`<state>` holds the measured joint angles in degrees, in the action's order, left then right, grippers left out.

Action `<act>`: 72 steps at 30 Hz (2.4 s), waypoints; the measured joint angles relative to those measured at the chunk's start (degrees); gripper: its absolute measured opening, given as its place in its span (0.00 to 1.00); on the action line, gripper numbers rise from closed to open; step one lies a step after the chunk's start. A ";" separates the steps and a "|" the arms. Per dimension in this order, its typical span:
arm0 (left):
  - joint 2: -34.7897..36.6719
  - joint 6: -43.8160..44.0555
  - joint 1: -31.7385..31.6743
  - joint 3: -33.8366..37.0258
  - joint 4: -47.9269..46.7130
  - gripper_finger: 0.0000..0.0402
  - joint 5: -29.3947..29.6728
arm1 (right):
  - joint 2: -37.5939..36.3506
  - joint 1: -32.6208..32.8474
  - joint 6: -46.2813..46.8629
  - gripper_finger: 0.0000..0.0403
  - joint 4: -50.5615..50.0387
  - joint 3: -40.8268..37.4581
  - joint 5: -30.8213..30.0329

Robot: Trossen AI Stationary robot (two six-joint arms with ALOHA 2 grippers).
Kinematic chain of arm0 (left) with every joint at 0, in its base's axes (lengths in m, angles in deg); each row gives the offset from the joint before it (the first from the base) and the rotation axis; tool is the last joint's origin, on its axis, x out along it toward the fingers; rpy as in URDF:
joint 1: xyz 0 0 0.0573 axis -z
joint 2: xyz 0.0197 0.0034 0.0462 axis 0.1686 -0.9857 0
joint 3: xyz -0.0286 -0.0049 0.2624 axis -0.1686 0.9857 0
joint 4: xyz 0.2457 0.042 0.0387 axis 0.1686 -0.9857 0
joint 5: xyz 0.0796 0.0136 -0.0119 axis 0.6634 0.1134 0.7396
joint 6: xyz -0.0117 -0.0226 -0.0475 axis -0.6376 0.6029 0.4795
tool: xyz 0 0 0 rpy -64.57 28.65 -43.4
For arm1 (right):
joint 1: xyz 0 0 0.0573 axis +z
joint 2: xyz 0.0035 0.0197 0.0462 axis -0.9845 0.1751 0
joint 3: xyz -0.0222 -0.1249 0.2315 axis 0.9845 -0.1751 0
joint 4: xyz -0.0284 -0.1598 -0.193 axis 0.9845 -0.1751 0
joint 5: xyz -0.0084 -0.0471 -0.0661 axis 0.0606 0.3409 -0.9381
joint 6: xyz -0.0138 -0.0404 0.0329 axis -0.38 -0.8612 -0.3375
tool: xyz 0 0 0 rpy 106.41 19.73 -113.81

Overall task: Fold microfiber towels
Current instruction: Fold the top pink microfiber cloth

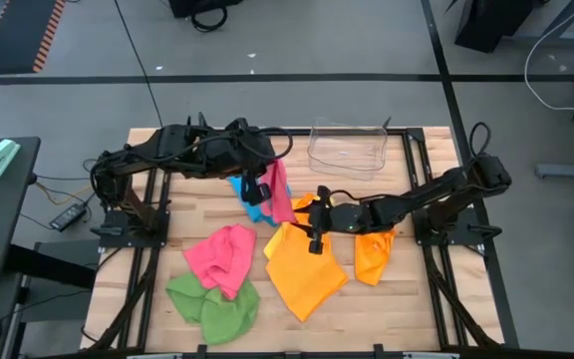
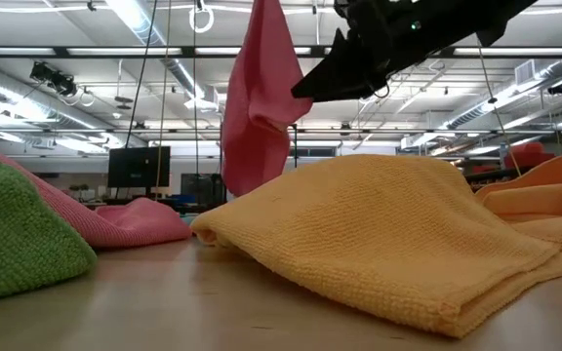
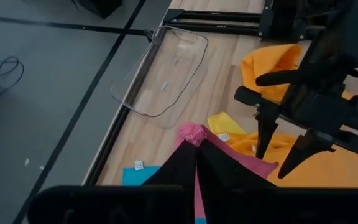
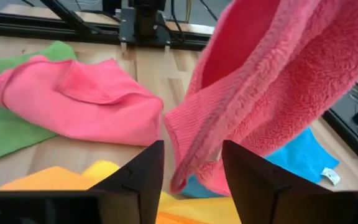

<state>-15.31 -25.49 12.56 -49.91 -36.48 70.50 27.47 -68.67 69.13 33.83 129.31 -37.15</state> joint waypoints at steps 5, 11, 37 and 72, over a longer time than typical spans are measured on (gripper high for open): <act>0.00 -2.44 0.02 0.01 -0.03 0.04 -0.06 | 1.58 -0.50 0.82 0.30 -0.38 0.90 0.01; 0.00 -4.39 0.00 0.02 -1.86 0.07 -0.49 | 0.73 -0.39 3.48 0.07 -4.52 0.90 0.07; 5.28 -10.60 6.54 0.02 -0.57 0.06 -20.57 | -13.07 11.11 8.03 0.02 -45.27 25.22 2.34; -3.49 1.77 21.33 9.92 -8.00 0.06 -16.57 | -13.02 17.91 15.61 0.04 -71.10 31.74 3.54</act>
<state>-18.80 -23.73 33.88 -39.98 -44.48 53.93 14.45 -50.76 84.74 -37.27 161.05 -33.62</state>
